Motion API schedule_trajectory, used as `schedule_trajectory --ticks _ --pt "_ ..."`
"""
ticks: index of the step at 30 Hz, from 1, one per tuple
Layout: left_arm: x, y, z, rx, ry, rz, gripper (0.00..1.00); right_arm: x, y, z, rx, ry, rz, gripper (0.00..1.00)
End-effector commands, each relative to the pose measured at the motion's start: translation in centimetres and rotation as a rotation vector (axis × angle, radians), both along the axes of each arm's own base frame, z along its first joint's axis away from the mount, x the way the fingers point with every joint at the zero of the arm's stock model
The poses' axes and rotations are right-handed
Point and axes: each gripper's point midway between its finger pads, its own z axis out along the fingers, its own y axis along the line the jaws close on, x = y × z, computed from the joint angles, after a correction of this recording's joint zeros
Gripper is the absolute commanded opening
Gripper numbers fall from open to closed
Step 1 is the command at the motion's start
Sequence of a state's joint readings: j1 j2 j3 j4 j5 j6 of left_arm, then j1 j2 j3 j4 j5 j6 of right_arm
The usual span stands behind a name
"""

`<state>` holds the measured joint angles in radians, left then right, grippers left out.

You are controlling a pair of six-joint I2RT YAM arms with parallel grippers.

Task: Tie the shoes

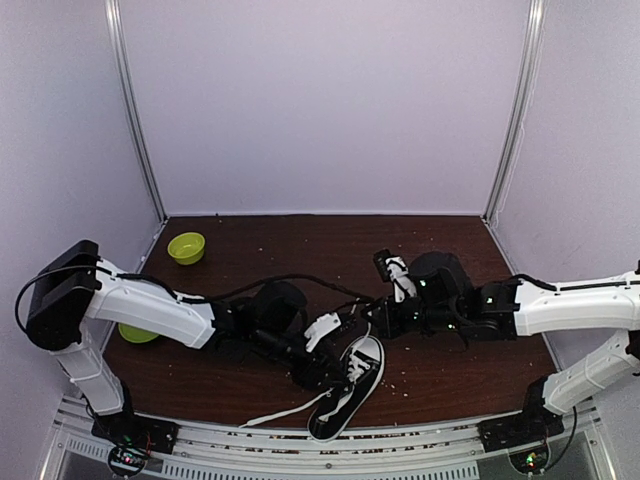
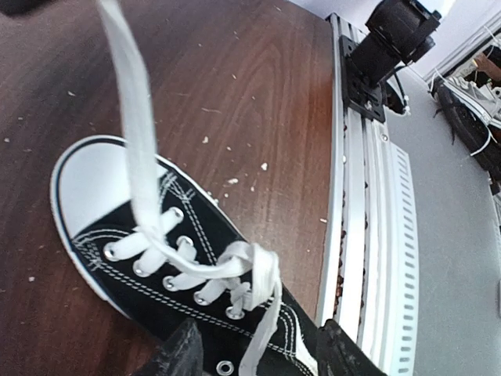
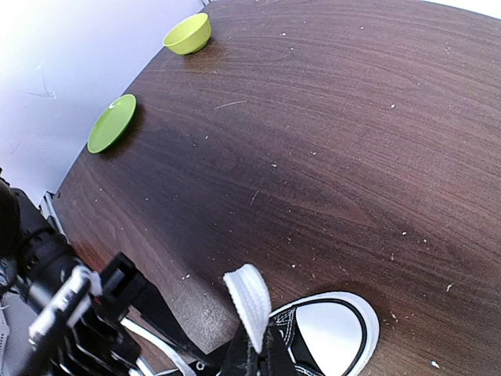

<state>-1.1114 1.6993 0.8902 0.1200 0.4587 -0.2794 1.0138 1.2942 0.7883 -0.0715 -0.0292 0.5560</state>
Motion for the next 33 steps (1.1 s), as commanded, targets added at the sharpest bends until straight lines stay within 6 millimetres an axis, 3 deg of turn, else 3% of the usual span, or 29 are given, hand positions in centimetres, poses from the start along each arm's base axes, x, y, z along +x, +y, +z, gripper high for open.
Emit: schedule_trajectory --ticks 1,10,17,21,24,28,33 --pt "-0.4 -0.9 -0.3 -0.039 0.011 -0.034 0.51 0.7 -0.4 1.6 0.049 -0.029 -0.045 0.00" --pt "-0.7 -1.0 -2.0 0.010 0.002 -0.047 0.38 0.8 -0.4 1.5 0.049 -0.027 -0.053 0.00" --pt "-1.0 -0.3 -2.5 0.028 0.001 -0.039 0.01 0.8 -1.1 1.4 0.026 -0.024 -0.072 0.00" --pt "-0.2 1.1 -2.0 0.021 -0.048 0.038 0.00 0.2 -3.0 0.5 -0.023 0.017 -0.114 0.00" --pt "-0.2 2.0 -1.9 0.026 -0.051 0.064 0.00 -0.7 -5.5 -1.2 -0.073 0.064 -0.173 0.00" --pt "-0.5 2.6 -2.6 0.039 -0.022 0.079 0.00 -1.6 -9.0 -3.3 -0.112 0.103 -0.271 0.00" --pt "-0.5 2.5 -2.6 0.031 -0.011 0.084 0.00 -2.6 -11.1 -5.9 -0.118 0.163 -0.338 0.00"
